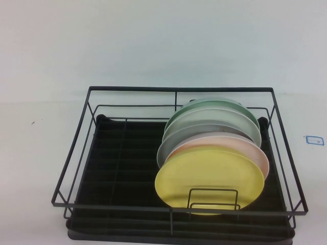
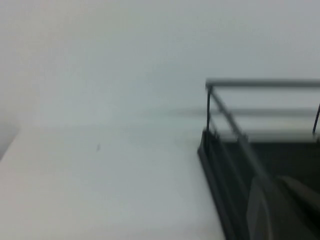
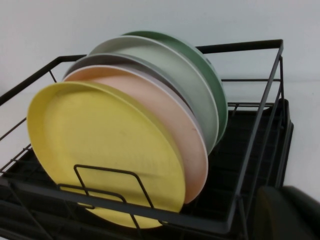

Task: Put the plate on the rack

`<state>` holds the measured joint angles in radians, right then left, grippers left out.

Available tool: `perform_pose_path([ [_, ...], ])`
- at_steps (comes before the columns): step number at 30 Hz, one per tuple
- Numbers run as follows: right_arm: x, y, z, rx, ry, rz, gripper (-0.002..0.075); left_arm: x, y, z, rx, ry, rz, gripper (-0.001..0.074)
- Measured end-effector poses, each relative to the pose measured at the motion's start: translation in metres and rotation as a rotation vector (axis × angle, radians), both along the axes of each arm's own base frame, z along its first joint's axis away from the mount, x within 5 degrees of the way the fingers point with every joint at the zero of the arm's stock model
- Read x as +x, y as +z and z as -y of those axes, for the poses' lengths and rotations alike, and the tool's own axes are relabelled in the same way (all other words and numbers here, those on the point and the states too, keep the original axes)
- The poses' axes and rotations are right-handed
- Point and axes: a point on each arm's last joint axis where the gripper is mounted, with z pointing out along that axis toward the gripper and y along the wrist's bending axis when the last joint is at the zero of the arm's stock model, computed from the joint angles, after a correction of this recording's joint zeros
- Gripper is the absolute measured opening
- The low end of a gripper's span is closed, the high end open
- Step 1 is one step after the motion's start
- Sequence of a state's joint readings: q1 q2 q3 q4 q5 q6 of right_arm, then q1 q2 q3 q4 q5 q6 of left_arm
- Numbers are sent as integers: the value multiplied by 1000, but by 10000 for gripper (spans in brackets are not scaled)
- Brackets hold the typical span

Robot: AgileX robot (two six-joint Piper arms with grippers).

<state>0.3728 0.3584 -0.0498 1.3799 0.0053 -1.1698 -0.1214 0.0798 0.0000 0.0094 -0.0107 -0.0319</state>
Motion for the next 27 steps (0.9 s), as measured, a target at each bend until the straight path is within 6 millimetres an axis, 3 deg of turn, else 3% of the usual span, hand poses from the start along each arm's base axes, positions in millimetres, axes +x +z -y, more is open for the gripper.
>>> perform_pose_path([
  [7,0,0,0,0,2,0,-2,-11,-27,-1,5,-5,-270,0],
  [27,0,0,0,4,2,-2,-2,-11,-28,-1,1,1,-269,0],
])
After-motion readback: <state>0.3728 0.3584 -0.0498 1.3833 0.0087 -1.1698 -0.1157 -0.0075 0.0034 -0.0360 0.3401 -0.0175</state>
